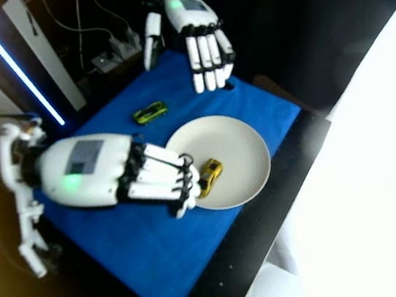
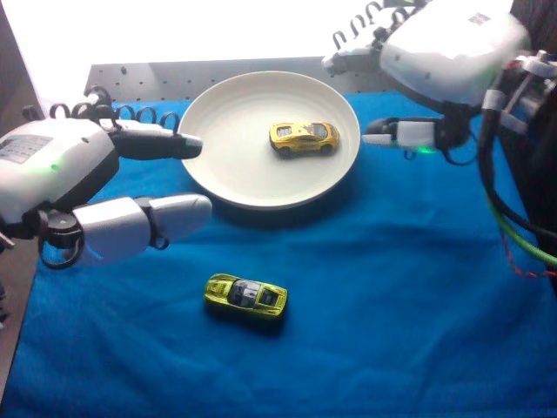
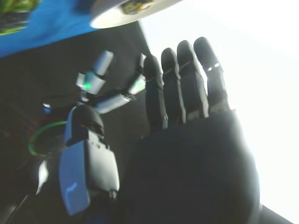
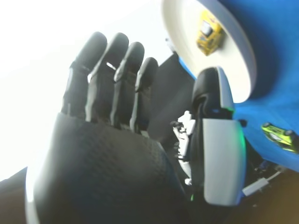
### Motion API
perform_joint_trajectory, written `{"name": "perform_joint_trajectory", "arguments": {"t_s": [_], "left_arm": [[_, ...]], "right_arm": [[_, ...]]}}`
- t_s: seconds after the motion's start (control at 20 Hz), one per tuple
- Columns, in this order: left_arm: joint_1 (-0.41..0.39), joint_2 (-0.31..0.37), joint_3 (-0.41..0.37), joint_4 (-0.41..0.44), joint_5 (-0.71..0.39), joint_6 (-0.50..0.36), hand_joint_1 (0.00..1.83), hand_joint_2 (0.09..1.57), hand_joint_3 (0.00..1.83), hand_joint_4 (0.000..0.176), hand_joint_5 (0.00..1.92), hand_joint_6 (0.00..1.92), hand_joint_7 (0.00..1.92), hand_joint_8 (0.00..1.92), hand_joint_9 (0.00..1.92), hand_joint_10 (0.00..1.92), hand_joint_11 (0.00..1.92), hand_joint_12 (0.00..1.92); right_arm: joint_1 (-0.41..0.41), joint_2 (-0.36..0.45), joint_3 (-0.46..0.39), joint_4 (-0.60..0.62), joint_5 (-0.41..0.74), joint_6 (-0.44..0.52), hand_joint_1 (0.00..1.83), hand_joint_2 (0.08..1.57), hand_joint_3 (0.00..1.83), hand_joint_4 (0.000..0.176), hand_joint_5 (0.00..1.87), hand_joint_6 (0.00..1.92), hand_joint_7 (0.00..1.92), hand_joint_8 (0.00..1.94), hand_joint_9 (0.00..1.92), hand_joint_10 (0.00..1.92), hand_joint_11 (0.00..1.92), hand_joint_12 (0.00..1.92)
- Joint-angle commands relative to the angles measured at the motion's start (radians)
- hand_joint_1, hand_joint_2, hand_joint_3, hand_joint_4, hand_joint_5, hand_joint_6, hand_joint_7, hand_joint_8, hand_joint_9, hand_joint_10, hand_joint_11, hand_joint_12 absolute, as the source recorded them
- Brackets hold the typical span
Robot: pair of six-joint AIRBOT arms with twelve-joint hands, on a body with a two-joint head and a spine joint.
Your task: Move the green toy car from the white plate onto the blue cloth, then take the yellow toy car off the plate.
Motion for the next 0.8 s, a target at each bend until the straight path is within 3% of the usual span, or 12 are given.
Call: {"name": "perform_joint_trajectory", "arguments": {"t_s": [0.0, 0.05, 0.1, 0.15, 0.25, 0.3, 0.35, 0.5, 0.55, 0.65, 0.7, 0.75], "left_arm": [[0.001, -0.002, -0.004, 0.004, -0.147, 0.015, 0.26, 1.17, 0.00, 0.053, 0.68, 0.02, 0.66, 0.02, 0.47, 0.47, 0.07, 1.54], [0.004, -0.001, -0.007, 0.000, -0.153, 0.022, 0.28, 1.19, 0.00, 0.032, 0.70, 0.01, 0.68, 0.03, 0.36, 0.76, 0.08, 1.56], [0.005, -0.001, -0.008, -0.002, -0.158, 0.022, 0.28, 1.19, 0.00, 0.032, 0.70, 0.01, 0.68, 0.03, 0.36, 0.76, 0.08, 1.56], [0.007, -0.001, -0.009, -0.003, -0.163, 0.022, 0.29, 1.20, 0.00, 0.025, 0.72, 0.01, 0.69, 0.03, 0.37, 0.76, 0.09, 1.55], [0.007, -0.003, -0.009, -0.007, -0.168, 0.022, 0.30, 1.20, 0.00, 0.032, 0.72, 0.01, 0.70, 0.03, 0.36, 0.80, 0.07, 1.59], [0.007, -0.004, -0.009, -0.007, -0.169, 0.022, 0.29, 1.20, 0.00, 0.036, 0.72, 0.01, 0.70, 0.03, 0.37, 0.82, 0.08, 1.59], [0.007, -0.006, -0.009, -0.008, -0.172, 0.022, 0.40, 1.19, 0.00, 0.023, 0.76, 0.02, 0.76, 0.06, 0.37, 0.97, 0.12, 1.69], [0.007, -0.009, -0.009, -0.011, -0.175, 0.022, 0.42, 1.17, 0.00, 0.019, 0.78, 0.02, 0.76, 0.08, 0.36, 1.02, 0.13, 1.73], [0.007, -0.010, -0.009, -0.011, -0.175, 0.022, 0.43, 1.18, 0.00, 0.025, 0.79, 0.02, 0.76, 0.10, 0.35, 1.05, 0.12, 1.75], [0.007, -0.011, -0.009, -0.011, -0.177, 0.022, 0.42, 1.18, 0.00, 0.035, 0.79, 0.02, 0.76, 0.11, 0.35, 1.05, 0.11, 1.74], [0.007, -0.012, -0.008, -0.011, -0.177, 0.022, 0.42, 1.18, 0.00, 0.043, 0.79, 0.02, 0.75, 0.11, 0.34, 1.04, 0.11, 1.72], [0.007, -0.013, -0.008, -0.011, -0.178, 0.022, 0.41, 1.18, 0.00, 0.050, 0.81, 0.02, 0.75, 0.12, 0.35, 1.03, 0.13, 1.70]], "right_arm": [[0.025, -0.013, 0.015, -0.007, 0.109, -0.002, 0.92, 1.02, 0.00, 0.000, 0.55, 0.01, 0.55, 0.01, 0.50, 0.29, 0.09, 1.47], [0.038, -0.027, 0.028, -0.007, 0.093, -0.002, 0.94, 0.99, 0.00, 0.000, 0.64, 0.02, 0.65, 0.02, 0.56, 0.38, 0.15, 1.52], [0.044, -0.035, 0.037, -0.007, 0.084, -0.002, 0.94, 0.99, 0.00, 0.000, 0.64, 0.02, 0.65, 0.02, 0.56, 0.38, 0.15, 1.52], [0.050, -0.047, 0.048, -0.007, 0.076, -0.002, 0.95, 0.96, 0.00, 0.000, 0.71, 0.02, 0.72, 0.03, 0.50, 0.71, 0.19, 1.57], [0.063, -0.076, 0.076, -0.001, 0.059, -0.002, 0.96, 0.95, 0.00, 0.000, 0.76, 0.03, 0.77, 0.05, 0.51, 0.75, 0.20, 1.57], [0.066, -0.086, 0.085, 0.002, 0.052, -0.002, 0.98, 0.95, 0.00, 0.000, 0.79, 0.03, 0.81, 0.06, 0.50, 0.88, 0.22, 1.62], [0.069, -0.094, 0.094, 0.005, 0.045, -0.002, 1.02, 0.93, 0.00, 0.000, 0.83, 0.02, 0.83, 1.65, 0.92, 1.86, 0.99, 1.91], [0.074, -0.118, 0.118, 0.013, 0.025, -0.002, 1.01, 0.93, 0.00, 0.000, 0.79, 0.00, 0.83, 1.69, 0.96, 1.92, 1.09, 1.92], [0.075, -0.125, 0.125, 0.013, 0.016, -0.002, 0.98, 0.93, 0.00, 0.000, 0.76, 0.00, 0.81, 1.60, 0.91, 1.92, 1.04, 1.92], [0.077, -0.137, 0.136, 0.013, 0.003, -0.002, 1.00, 0.94, 0.00, 0.000, 0.77, 0.01, 0.80, 1.65, 0.92, 1.92, 1.04, 1.92], [0.079, -0.145, 0.144, 0.013, -0.004, -0.002, 1.02, 0.94, 0.00, 0.000, 0.77, 0.01, 0.76, 1.57, 0.86, 1.87, 0.96, 1.92], [0.081, -0.154, 0.155, 0.013, -0.013, -0.002, 1.00, 0.95, 0.00, 0.000, 0.75, 0.01, 0.61, 1.16, 0.63, 1.53, 0.62, 1.88]]}}
